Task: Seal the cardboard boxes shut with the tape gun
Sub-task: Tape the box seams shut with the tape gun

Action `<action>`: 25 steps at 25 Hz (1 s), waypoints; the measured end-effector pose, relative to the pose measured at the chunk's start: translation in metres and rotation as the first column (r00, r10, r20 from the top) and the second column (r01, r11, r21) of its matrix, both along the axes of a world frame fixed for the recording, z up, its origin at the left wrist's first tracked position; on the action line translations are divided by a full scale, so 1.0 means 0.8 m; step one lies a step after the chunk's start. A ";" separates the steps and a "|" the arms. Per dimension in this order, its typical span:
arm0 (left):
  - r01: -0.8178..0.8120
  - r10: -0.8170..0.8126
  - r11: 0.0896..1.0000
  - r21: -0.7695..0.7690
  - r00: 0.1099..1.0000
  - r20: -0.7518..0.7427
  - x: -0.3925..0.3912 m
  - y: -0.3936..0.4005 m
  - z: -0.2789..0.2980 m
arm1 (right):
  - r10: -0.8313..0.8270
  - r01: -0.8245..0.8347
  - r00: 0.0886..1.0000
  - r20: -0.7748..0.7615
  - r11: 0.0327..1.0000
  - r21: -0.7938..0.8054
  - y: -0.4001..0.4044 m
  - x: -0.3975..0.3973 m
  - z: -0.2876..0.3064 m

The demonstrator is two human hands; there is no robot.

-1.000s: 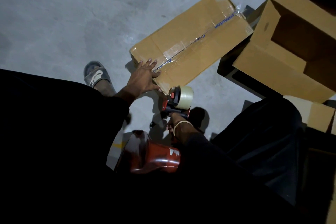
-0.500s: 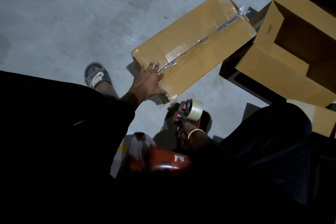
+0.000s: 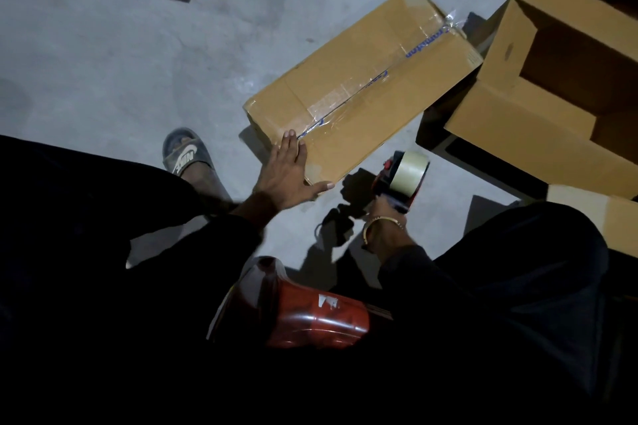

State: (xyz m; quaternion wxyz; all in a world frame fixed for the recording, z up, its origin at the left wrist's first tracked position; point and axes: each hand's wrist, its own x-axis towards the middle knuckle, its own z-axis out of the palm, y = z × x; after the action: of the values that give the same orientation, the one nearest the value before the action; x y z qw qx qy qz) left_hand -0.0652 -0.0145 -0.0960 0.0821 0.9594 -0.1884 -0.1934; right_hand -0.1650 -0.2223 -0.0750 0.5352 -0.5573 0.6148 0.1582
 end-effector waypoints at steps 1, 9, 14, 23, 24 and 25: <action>-0.050 0.051 0.998 -0.029 0.998 0.027 -0.008 -0.012 -0.001 | -0.041 0.042 0.999 0.015 0.993 -0.109 -0.022 0.012 -0.023; -0.250 0.248 0.968 -0.018 0.945 0.215 -0.065 -0.056 -0.040 | 0.152 -0.100 0.975 0.159 0.950 -0.295 -0.063 0.137 0.009; -0.147 0.221 0.960 -0.240 0.921 0.321 -0.057 -0.046 -0.064 | 0.296 -0.221 0.948 0.119 0.878 -0.424 -0.053 0.146 0.008; -0.350 0.425 0.845 -0.405 0.898 0.111 -0.066 -0.059 -0.046 | 0.110 -0.060 0.979 0.171 0.960 -0.272 -0.079 0.156 -0.042; -0.407 0.469 0.809 -0.423 0.882 0.049 -0.065 -0.066 -0.041 | 0.125 -0.075 0.977 0.171 0.959 -0.273 -0.070 0.155 -0.020; -0.484 0.528 0.754 -0.445 0.849 -0.029 -0.062 -0.073 -0.034 | 0.153 -0.098 0.973 0.174 0.952 -0.289 -0.058 0.154 0.005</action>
State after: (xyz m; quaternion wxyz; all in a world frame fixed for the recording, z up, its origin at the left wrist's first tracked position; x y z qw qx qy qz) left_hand -0.1144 -0.0727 -0.1230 0.3345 0.9392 0.0359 -0.0692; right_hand -0.0415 -0.2689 -0.0712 0.4976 -0.6780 0.5387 0.0489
